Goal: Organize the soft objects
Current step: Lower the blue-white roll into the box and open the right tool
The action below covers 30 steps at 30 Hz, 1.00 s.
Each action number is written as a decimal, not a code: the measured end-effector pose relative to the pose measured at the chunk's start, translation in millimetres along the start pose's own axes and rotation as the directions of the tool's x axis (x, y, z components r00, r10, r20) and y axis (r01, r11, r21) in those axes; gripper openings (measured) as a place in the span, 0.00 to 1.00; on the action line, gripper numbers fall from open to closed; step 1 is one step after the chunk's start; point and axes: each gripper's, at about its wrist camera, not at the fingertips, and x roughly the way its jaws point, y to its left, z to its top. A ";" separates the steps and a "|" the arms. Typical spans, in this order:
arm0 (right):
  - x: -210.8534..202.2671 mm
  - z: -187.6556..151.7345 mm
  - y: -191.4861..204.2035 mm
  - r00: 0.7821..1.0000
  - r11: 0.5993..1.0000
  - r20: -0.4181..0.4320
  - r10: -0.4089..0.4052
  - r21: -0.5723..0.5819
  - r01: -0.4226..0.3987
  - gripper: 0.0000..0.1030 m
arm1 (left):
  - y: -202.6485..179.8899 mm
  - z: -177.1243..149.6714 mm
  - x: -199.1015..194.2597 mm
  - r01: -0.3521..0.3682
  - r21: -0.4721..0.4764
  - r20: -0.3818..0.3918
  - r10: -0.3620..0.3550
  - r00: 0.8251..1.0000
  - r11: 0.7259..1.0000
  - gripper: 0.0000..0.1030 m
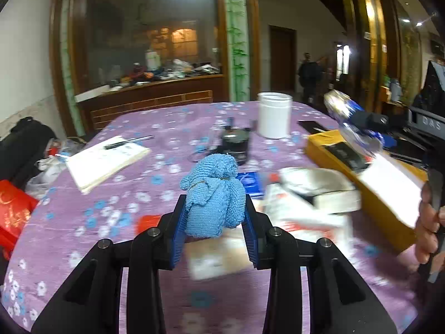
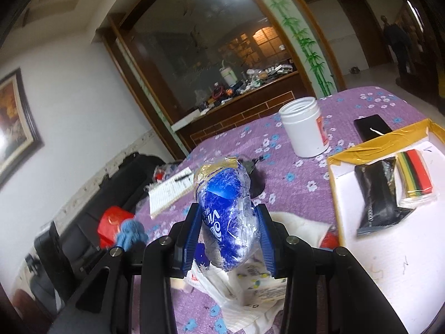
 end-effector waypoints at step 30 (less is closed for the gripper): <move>-63.9 57.8 -178.7 0.886 0.859 -0.120 -0.448 0.214 0.464 0.40 | -257.9 31.9 84.0 0.267 0.225 -0.272 -0.202 0.941 0.937 0.33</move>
